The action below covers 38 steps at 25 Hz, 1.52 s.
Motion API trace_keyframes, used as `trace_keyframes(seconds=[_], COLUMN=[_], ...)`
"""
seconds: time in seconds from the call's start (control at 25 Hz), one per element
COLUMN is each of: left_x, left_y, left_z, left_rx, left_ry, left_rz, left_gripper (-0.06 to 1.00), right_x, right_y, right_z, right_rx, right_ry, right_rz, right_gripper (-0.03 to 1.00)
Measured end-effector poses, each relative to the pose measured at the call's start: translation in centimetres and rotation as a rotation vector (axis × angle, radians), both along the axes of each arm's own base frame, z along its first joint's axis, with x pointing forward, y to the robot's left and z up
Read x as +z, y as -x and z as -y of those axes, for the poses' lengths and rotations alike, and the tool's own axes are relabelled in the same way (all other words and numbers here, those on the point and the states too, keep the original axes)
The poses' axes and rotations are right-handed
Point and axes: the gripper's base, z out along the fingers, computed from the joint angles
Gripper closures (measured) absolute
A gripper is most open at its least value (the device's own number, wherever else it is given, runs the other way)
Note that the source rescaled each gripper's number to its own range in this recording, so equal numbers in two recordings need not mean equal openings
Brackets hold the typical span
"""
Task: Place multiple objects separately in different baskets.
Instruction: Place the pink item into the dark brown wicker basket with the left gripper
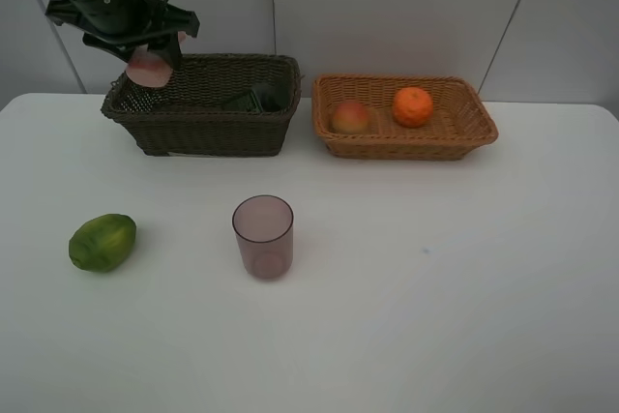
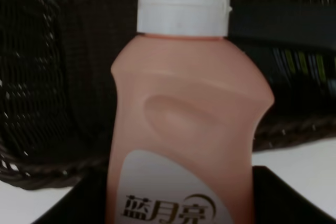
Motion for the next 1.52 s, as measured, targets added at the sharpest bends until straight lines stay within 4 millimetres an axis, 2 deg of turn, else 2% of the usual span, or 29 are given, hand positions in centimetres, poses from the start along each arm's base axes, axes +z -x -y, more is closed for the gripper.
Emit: trace_keyframes(seconds=[0.16,0.36,0.6,0.72,1.28,1.44,1.52], left_x=[-1.0,-4.3,-9.0,-10.3,-10.1,-8.6,-7.5], left_y=[-2.5,-5.6,-7.1,-7.2,-7.3,-7.6,-7.7], left_z=[0.0,-0.3,0.1,0.2,0.2,0.4,0.6], left_rx=[0.012,0.009,-0.009,-0.011,-0.003,0.007,0.007], left_ry=[0.009,-0.012,-0.017,-0.021,-0.004,0.0,-0.006], left_rz=[0.055,0.082,0.053,0.033,0.037,0.043,0.042], left_gripper=[0.28,0.28,0.28,0.28,0.27,0.08,0.04], right_x=[0.0,0.0,0.0,0.0,0.0,0.0,0.0], right_y=[0.0,0.0,0.0,0.0,0.0,0.0,0.0], right_z=[0.0,0.0,0.0,0.0,0.0,0.0,0.0], right_rx=[0.0,0.0,0.0,0.0,0.0,0.0,0.0], right_ry=[0.0,0.0,0.0,0.0,0.0,0.0,0.0], right_rz=[0.0,0.0,0.0,0.0,0.0,0.0,0.0], right_gripper=[0.03,0.03,0.03,0.03,0.04,0.04,0.04])
